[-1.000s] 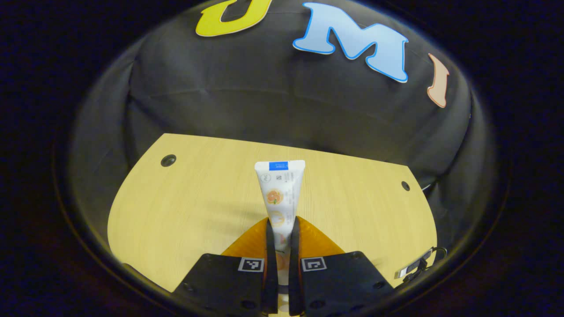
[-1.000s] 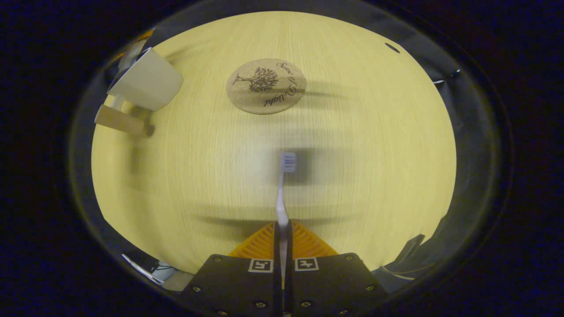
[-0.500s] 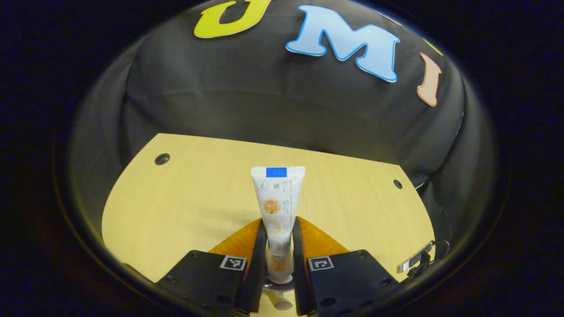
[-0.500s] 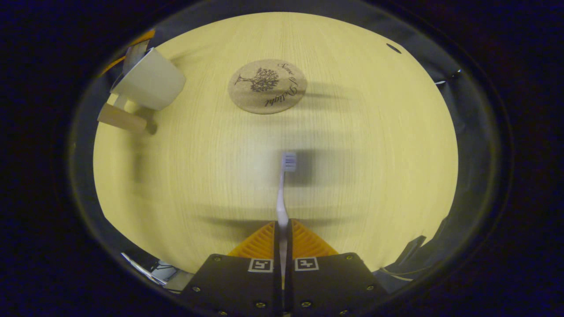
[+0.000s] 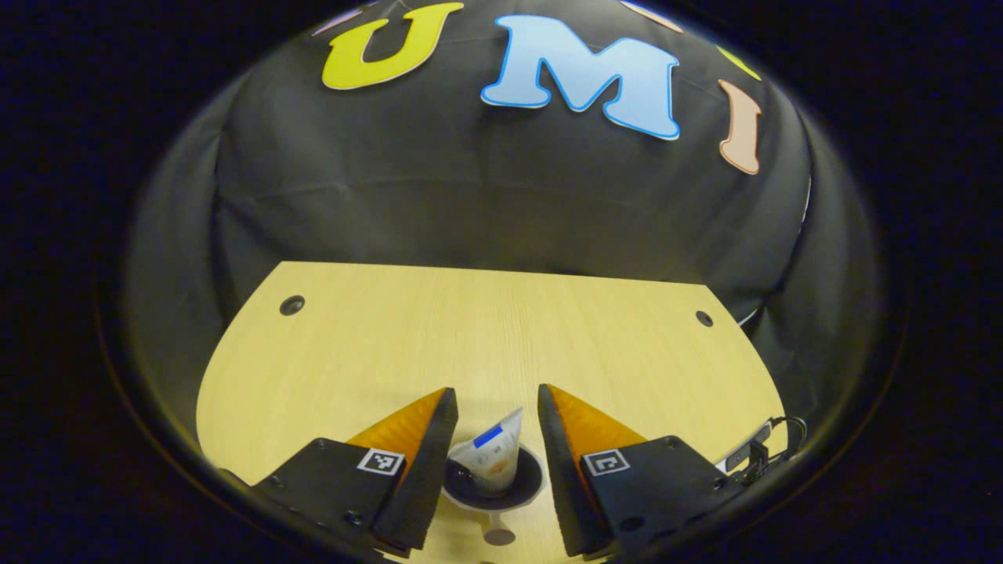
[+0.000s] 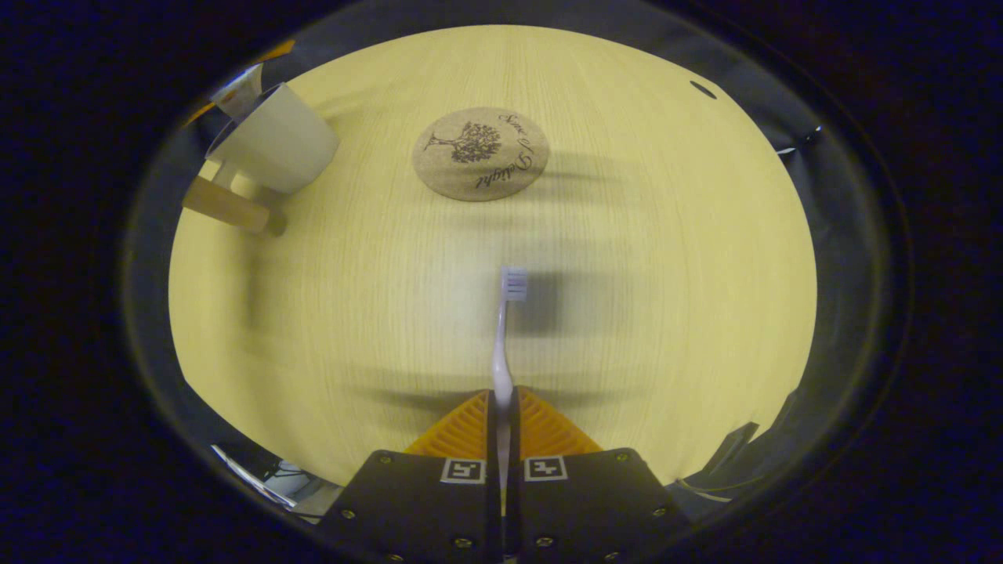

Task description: Put the toothbrush and toothpaste on the desktop into the cup, then pick up the cup and place it on the coaster on the desktop.

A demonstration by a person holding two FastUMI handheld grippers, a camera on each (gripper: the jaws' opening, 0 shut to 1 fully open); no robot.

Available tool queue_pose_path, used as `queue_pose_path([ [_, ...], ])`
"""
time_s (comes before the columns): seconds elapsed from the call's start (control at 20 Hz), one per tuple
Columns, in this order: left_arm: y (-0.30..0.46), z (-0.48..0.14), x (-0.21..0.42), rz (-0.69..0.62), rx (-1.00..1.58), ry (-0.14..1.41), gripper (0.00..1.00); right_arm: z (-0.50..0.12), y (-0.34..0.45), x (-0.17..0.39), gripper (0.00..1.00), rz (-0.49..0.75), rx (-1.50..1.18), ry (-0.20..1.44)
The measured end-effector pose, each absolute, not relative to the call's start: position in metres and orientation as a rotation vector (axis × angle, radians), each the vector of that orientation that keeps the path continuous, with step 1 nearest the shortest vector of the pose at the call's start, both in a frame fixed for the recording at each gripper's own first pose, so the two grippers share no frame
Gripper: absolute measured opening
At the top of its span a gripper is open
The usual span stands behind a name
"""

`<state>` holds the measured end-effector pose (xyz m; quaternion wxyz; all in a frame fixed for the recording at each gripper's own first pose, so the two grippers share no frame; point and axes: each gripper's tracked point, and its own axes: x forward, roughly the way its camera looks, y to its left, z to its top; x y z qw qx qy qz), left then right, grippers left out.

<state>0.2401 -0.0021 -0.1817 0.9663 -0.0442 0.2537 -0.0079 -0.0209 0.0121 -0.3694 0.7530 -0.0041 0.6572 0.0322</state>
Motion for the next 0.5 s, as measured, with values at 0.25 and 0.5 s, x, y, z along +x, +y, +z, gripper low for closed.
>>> queue_pose_path([
  [0.25, -0.007, -0.154, 0.226, -0.046, -0.035, 0.464, 0.68, -0.369, 0.012, -0.020, 0.04, 0.068, -0.005, 1.430],
  [0.5, -0.002, -0.149, 0.205, -0.061, -0.074, 0.466, 0.69, -0.370, 0.012, -0.019, 0.03, 0.073, 0.003, 1.416],
])
